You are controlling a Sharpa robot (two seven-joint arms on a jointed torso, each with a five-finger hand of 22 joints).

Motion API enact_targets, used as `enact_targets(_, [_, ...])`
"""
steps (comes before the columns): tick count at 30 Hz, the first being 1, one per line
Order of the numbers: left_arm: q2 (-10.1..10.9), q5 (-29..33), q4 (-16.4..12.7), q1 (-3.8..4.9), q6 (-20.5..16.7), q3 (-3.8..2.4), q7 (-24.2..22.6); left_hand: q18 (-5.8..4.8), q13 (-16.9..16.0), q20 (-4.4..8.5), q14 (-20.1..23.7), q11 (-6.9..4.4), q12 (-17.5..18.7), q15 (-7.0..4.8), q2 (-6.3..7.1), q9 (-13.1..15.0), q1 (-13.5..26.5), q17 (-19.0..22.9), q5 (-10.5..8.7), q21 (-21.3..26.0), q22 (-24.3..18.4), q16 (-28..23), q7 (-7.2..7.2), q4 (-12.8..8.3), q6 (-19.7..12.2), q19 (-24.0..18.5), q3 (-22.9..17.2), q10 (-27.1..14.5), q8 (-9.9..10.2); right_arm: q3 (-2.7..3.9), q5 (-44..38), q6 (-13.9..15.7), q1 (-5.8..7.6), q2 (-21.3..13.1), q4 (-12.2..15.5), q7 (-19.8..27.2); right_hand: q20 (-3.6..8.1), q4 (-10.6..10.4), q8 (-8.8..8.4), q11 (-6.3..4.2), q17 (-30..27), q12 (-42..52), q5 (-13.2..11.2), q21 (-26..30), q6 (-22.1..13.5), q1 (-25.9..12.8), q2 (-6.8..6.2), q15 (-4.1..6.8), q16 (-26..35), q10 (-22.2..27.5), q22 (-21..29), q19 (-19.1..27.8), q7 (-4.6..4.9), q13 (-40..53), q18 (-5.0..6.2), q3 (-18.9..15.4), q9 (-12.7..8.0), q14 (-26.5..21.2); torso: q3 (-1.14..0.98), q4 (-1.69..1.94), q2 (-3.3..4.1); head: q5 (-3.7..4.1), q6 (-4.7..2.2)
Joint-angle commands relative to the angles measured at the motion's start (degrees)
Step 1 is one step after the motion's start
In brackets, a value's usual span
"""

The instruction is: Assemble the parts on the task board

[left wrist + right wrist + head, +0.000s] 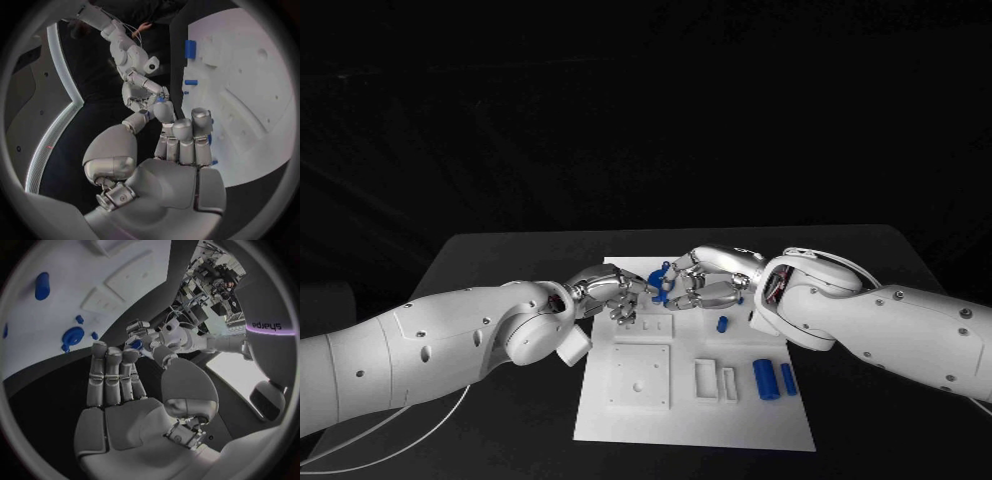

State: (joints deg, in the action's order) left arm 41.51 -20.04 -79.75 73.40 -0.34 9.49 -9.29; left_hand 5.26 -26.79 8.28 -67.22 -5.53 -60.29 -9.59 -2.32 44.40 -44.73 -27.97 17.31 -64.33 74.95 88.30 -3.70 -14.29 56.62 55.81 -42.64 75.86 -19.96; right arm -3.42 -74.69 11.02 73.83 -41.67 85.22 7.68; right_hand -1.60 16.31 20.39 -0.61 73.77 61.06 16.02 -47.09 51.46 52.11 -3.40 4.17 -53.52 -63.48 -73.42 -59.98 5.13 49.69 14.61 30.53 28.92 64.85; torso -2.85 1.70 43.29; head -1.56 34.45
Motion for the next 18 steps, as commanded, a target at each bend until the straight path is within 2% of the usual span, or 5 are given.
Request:
enact_targets(1, [0.0,-2.4,-0.1,0.10,-2.1,-0.07,0.5,-0.45,0.1,6.86,-0.9,-0.30,0.3,-2.31,-0.33,7.0,-1.0,0.1,0.41,-0.3,0.3,-0.4,3.13,0.5,7.6,0.5,-0.4,0.0,-0.1,-0.02,2.0,5.0,-0.08,-0.2,-0.6,-0.2,-0.39,0.0,-0.87,0.49,-0.7,-0.9,0.8,0.8,4.5,-0.2,-0.91,-0.18,1.1,1.3,0.4,1.2,1.07,-0.5,0.39,-0.6,-0.5,-0.9,0.03,0.00,0.00,0.00,0.00])
enact_targets(4, [-0.1,-7.1,-0.2,0.11,-4.1,-0.08,3.7,-0.43,0.1,6.95,-1.0,-0.40,0.4,-2.40,0.61,7.2,-2.0,0.0,0.88,-0.3,0.2,-0.4,3.22,0.6,7.9,0.7,-0.5,0.2,0.1,0.01,5.9,7.0,-0.06,-0.7,-2.1,0.4,-1.38,0.0,-2.74,1.74,-2.1,-2.9,2.8,2.7,1.6,-1.2,-1.87,-1.11,3.0,3.2,1.2,3.3,2.33,-1.7,0.24,-1.7,-1.3,-2.7,0.02,-0.02,0.00,0.02,-0.10])
enact_targets(9, [-0.5,-13.1,0.2,0.97,-7.6,-0.08,8.8,-0.39,0.2,7.08,-1.4,-0.63,0.5,-2.63,2.02,7.5,-3.6,0.0,0.94,-0.3,0.1,-0.4,3.44,1.2,8.7,1.1,-0.4,0.7,0.5,0.79,9.7,7.4,0.47,-1.2,-5.6,0.6,-2.21,0.0,-2.98,1.94,-3.3,-3.8,4.9,3.7,1.5,-1.4,-1.93,-1.77,3.8,3.6,1.8,4.1,2.55,-2.7,0.39,-3.0,-1.4,-3.4,0.01,0.02,-0.06,0.10,-0.09])
enact_targets(15, [-1.0,-18.4,0.7,3.63,-9.8,0.00,16.9,-0.26,0.5,7.26,-2.6,-0.96,1.0,-2.93,3.43,7.4,-4.9,0.2,1.58,-0.4,-0.1,-0.8,3.78,1.6,9.8,1.9,-0.1,2.0,1.1,1.93,13.0,7.7,2.30,-1.1,-11.3,1.0,-2.39,0.0,-3.12,1.98,-3.8,-4.0,5.3,4.0,1.4,-1.2,-1.91,-1.89,4.0,3.7,2.0,4.2,2.60,-3.1,0.39,-3.3,-1.4,-3.5,-0.13,-0.02,-0.07,0.11,-0.19])
enact_targets(18, [-1.4,-19.5,1.0,4.63,-9.5,0.05,20.3,-0.19,0.7,7.33,-3.0,-1.04,1.4,-3.00,4.02,7.1,-5.3,0.2,1.67,-0.3,-0.2,-1.0,3.85,1.8,10.3,2.2,0.0,2.5,1.4,2.10,13.7,8.0,2.78,-1.0,-13.6,1.1,-2.55,0.0,-3.12,2.00,-4.2,-4.4,6.1,4.4,1.5,-1.0,-1.84,-2.00,4.3,3.8,2.2,4.5,2.61,-3.6,0.39,-3.3,-1.4,-3.7,-0.21,-0.04,-0.11,-0.06,-0.25])
